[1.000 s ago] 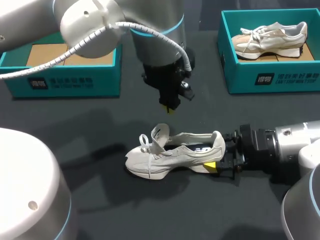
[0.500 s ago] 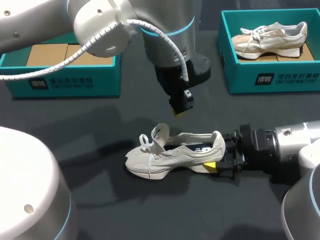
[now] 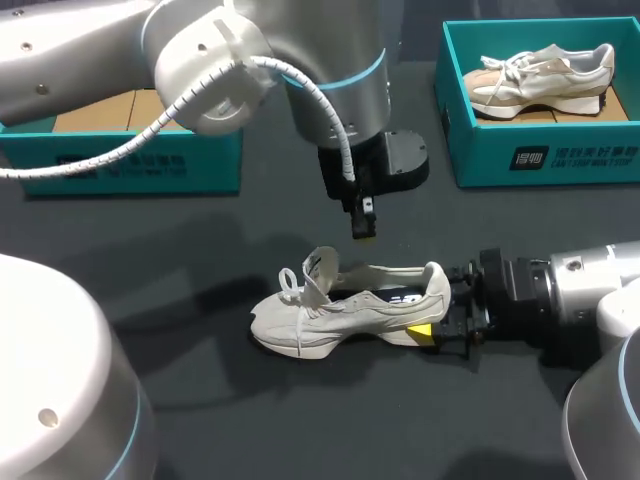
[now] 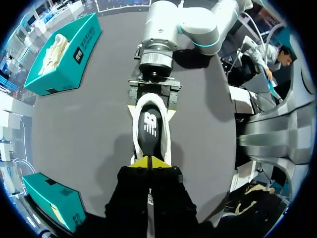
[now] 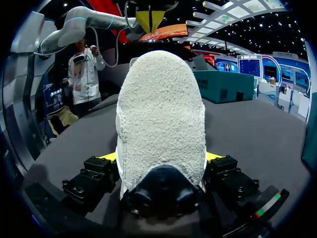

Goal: Take the shoe out of the shoebox, open the shoe tongue, remove and reinsert the insole, then place the shoe into the shoebox

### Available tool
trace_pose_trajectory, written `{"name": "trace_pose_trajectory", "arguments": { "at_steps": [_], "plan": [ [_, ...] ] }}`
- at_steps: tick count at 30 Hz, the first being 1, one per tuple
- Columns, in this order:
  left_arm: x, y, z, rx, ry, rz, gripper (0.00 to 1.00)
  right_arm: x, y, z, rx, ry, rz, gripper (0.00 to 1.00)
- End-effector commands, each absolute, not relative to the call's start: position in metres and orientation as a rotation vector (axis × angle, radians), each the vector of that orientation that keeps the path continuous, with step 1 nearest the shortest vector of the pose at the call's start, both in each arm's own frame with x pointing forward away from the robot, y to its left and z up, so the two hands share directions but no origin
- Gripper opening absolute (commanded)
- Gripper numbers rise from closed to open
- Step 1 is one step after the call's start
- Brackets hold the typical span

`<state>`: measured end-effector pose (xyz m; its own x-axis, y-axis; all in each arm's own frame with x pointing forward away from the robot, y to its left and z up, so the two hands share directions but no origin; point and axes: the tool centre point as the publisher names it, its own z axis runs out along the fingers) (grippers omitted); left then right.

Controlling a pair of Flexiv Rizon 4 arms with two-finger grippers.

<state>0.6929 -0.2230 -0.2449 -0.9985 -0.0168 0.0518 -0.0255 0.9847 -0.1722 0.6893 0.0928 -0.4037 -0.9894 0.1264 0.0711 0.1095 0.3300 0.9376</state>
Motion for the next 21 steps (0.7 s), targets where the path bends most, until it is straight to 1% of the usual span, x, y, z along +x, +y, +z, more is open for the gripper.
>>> {"name": "trace_pose_trajectory", "arguments": {
  "at_steps": [1,4,15,21],
  "plan": [
    [0.703,-0.238,-0.272,0.004,-3.039,0.267,0.00,0.688,0.093,-0.402,0.227,2.551,1.792,0.00],
    [0.704,-0.241,-0.285,-0.056,-3.023,0.277,0.00,0.688,0.093,-0.402,0.227,2.551,1.792,0.00],
    [0.704,-0.241,-0.285,-0.056,-3.023,0.277,0.00,0.688,0.093,-0.402,0.227,2.551,1.792,0.00],
    [0.697,-0.253,-0.314,-0.086,-2.976,0.257,0.00,0.688,0.093,-0.402,0.227,2.551,1.792,0.00]
  ]
}}
